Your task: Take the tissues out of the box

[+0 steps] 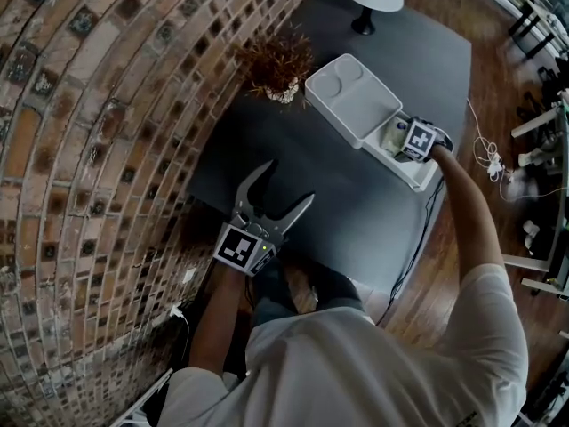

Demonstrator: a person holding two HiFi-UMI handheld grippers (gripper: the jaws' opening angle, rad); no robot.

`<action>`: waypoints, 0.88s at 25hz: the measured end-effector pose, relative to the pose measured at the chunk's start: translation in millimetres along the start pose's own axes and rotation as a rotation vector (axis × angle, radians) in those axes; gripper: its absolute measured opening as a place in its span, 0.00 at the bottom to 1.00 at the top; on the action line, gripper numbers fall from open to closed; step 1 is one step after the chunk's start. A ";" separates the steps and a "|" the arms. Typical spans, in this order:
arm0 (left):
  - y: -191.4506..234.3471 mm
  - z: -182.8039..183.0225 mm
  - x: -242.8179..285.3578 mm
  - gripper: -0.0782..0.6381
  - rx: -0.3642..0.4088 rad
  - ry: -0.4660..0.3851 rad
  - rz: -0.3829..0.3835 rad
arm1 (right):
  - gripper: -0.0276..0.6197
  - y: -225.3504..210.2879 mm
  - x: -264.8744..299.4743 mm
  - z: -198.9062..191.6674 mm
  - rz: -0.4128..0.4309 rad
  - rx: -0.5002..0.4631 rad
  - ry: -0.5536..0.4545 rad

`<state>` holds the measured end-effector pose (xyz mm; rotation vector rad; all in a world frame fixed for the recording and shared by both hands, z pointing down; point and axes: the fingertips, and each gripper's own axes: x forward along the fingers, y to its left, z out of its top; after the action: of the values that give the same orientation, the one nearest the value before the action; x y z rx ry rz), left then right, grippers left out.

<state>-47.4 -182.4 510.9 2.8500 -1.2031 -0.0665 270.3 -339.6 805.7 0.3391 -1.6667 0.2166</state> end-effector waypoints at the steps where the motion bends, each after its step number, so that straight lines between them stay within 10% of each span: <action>1: -1.5 -2.4 -1.1 0.60 -0.010 0.003 0.002 | 0.80 -1.4 -0.1 -2.5 -0.001 0.000 0.010; 11: -2.3 -13.6 -8.7 0.59 -0.020 0.022 0.038 | 0.76 -13.2 -24.0 -8.1 -0.077 0.043 -0.046; 22: -18.4 -9.4 -2.8 0.58 -0.067 0.025 -0.017 | 0.76 -28.9 -145.0 26.2 -0.317 0.164 -0.404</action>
<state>-35.7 -167.3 519.2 2.7952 -1.1502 -0.0706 270.1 -361.7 657.2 0.8053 -1.9647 0.0469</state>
